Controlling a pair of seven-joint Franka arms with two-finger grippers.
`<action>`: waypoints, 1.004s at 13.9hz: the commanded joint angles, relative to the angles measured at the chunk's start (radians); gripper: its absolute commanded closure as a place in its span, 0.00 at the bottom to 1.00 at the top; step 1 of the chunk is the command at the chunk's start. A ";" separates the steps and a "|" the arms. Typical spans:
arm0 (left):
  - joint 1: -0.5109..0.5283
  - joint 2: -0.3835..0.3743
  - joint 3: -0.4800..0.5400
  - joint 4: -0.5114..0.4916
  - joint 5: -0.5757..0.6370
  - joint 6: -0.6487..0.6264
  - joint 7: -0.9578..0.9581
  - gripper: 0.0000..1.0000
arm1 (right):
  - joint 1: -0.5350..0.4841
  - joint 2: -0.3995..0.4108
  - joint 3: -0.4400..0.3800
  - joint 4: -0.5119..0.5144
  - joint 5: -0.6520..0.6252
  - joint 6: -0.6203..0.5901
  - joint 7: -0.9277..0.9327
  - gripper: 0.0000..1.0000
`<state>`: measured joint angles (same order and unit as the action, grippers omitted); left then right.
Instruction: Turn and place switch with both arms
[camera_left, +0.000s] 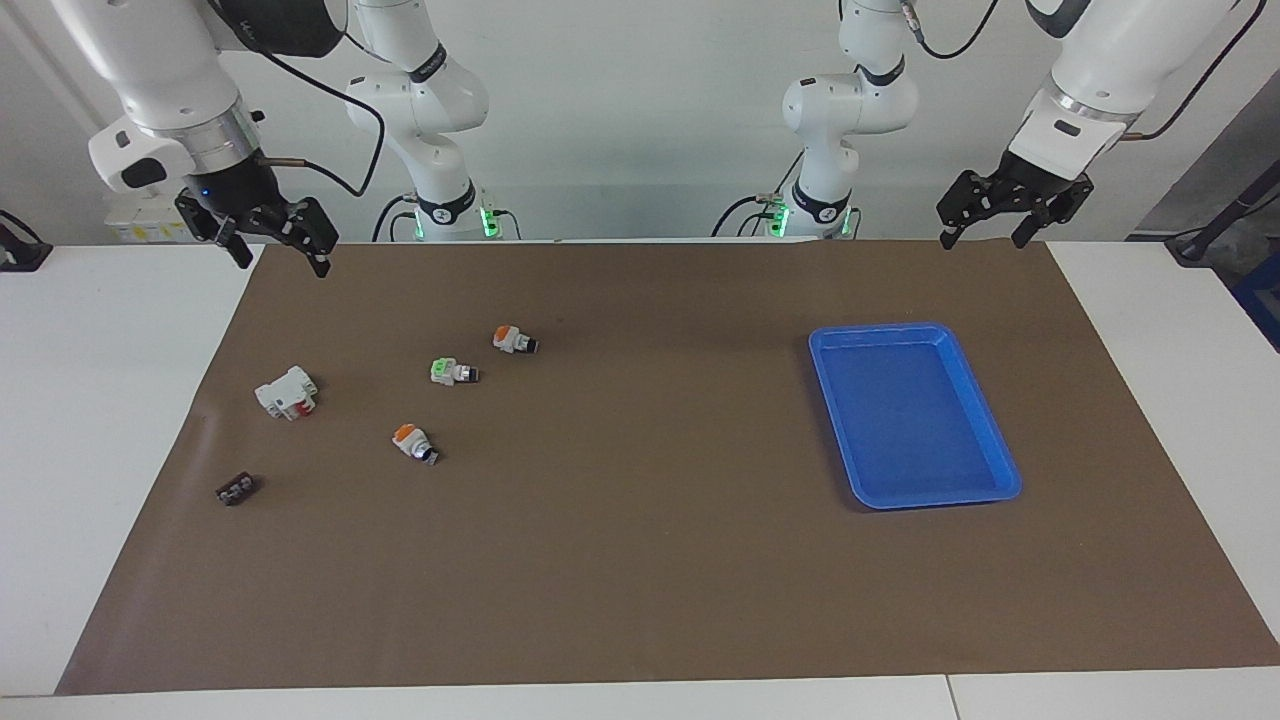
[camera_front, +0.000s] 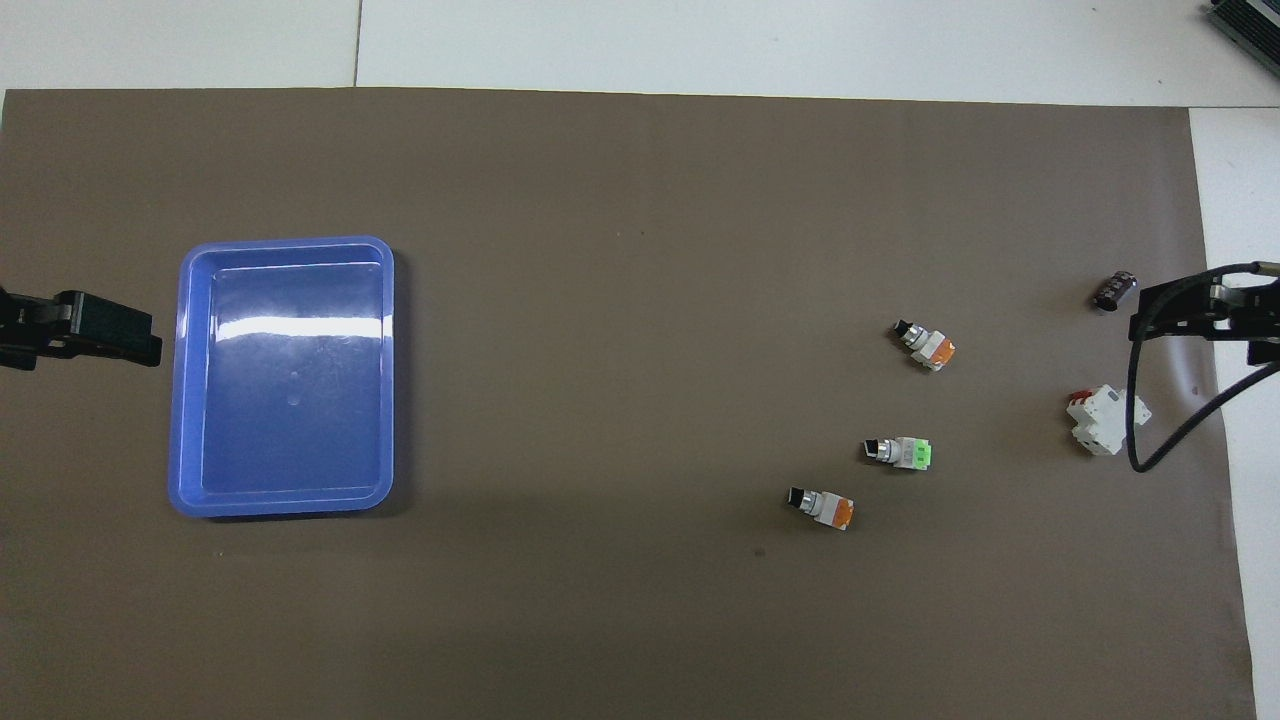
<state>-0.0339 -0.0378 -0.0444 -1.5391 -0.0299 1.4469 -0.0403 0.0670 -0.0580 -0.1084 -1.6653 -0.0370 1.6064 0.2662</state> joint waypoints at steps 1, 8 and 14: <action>-0.009 -0.008 0.006 -0.004 0.010 -0.010 -0.012 0.00 | -0.013 -0.071 0.016 -0.178 -0.014 0.125 0.234 0.00; -0.004 -0.013 0.004 -0.026 -0.010 0.035 -0.010 0.00 | 0.106 -0.088 0.027 -0.431 0.006 0.300 0.912 0.00; 0.002 -0.021 0.014 -0.038 -0.008 0.016 -0.018 0.00 | 0.224 -0.066 0.027 -0.603 0.245 0.467 1.312 0.00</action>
<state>-0.0335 -0.0381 -0.0408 -1.5488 -0.0330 1.4629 -0.0474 0.2605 -0.1063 -0.0784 -2.1837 0.1432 1.9890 1.4941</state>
